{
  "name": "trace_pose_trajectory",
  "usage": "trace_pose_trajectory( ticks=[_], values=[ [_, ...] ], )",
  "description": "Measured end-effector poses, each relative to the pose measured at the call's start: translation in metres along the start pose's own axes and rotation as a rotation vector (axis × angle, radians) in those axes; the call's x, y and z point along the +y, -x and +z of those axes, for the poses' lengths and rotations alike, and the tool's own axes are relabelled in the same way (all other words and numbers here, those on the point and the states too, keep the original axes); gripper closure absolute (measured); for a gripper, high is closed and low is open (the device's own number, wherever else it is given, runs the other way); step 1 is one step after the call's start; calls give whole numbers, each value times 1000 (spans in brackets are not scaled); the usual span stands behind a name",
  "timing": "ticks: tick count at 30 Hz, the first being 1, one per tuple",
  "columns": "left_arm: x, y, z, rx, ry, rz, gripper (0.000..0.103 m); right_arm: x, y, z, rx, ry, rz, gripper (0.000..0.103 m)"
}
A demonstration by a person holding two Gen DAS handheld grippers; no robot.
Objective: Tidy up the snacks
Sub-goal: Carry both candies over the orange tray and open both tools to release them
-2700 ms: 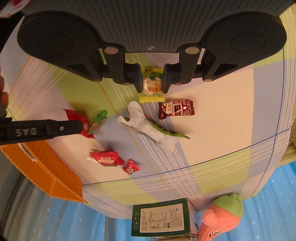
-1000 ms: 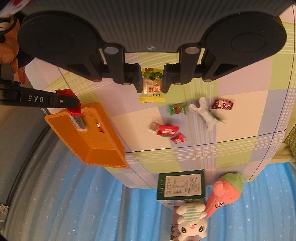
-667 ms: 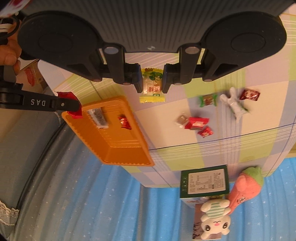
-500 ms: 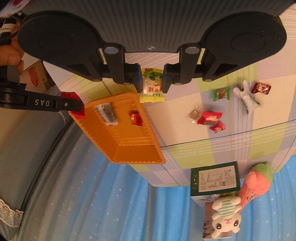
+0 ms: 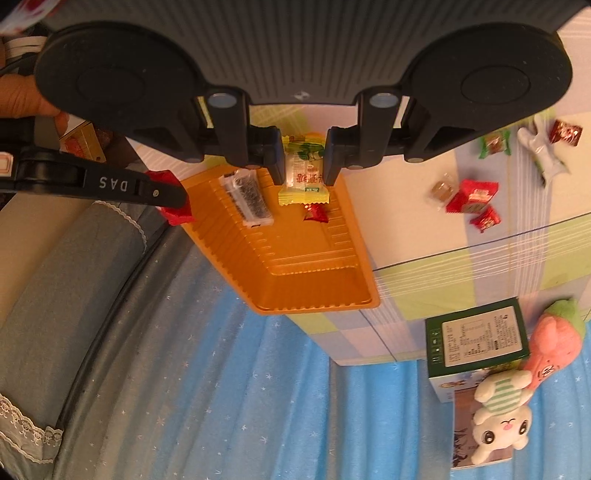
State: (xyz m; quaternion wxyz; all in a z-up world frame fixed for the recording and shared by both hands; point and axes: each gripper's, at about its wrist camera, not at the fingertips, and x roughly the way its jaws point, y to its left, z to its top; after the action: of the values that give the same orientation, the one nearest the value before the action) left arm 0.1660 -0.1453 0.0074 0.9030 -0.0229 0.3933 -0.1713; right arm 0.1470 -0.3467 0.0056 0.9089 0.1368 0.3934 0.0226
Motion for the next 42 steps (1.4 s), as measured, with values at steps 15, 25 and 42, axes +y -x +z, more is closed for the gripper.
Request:
trace_pose_trajectory(
  ticks=[15, 25, 42],
  values=[
    [-13, -48, 17, 31, 6, -8, 84, -22, -30, 23, 8, 14, -10, 77],
    [-14, -69, 24, 23, 3, 27, 75, -26, -38, 32, 3, -2, -6, 77],
    [14, -45, 6, 22, 68, 62, 71, -20, -41, 33, 9, -8, 18, 77]
  ],
)
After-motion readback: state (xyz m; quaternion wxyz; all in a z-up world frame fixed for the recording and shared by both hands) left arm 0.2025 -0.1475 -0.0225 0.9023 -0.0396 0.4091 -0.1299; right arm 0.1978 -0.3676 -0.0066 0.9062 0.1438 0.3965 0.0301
